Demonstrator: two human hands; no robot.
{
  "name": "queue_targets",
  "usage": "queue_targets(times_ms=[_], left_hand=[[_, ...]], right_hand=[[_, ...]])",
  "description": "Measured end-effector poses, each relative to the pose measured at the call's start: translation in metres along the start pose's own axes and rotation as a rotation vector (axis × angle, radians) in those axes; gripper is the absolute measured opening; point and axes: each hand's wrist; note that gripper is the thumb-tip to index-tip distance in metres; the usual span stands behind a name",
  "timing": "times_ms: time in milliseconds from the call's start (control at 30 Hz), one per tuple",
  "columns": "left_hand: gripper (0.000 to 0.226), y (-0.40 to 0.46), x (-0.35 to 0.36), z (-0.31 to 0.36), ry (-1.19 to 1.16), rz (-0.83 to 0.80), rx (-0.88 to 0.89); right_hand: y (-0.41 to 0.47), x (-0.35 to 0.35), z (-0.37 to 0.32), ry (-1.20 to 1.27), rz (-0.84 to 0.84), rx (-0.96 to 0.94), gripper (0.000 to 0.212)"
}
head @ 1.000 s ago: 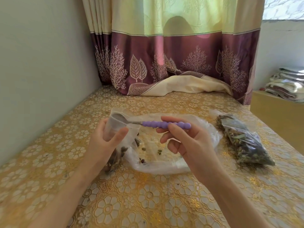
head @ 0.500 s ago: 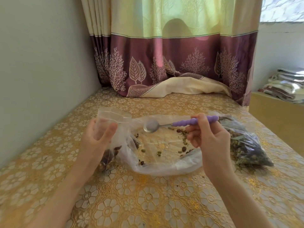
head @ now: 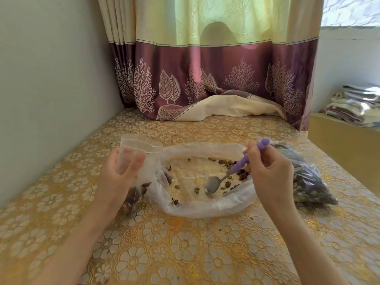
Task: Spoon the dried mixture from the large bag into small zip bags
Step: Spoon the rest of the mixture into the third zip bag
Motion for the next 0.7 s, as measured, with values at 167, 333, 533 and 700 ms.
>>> queue_targets(times_ms=[167,333,533,700], left_hand=[[0.076,0.001,-0.001,-0.002,0.004,0.009,0.0],[0.074,0.002,-0.002,-0.004,0.008,0.014,-0.002],[0.071,0.003,-0.003,-0.007,0.022,0.015,-0.008],[0.071,0.003,-0.004,-0.008,0.025,0.007,-0.015]], right_hand=[[0.0,0.005,0.007,0.034,-0.068,0.049,0.036],[-0.005,0.014,0.008,0.162,-0.121,0.113,0.037],[0.004,0.001,0.011,0.199,-0.011,0.171,0.037],[0.004,0.0,0.013,0.09,-0.014,0.164,0.039]])
Point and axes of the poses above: each hand's wrist, its own y-axis towards the middle knuckle, its own x-axis out of the palm, z = x × y, and after that the axes turned 7 degrees about -y, right-handed
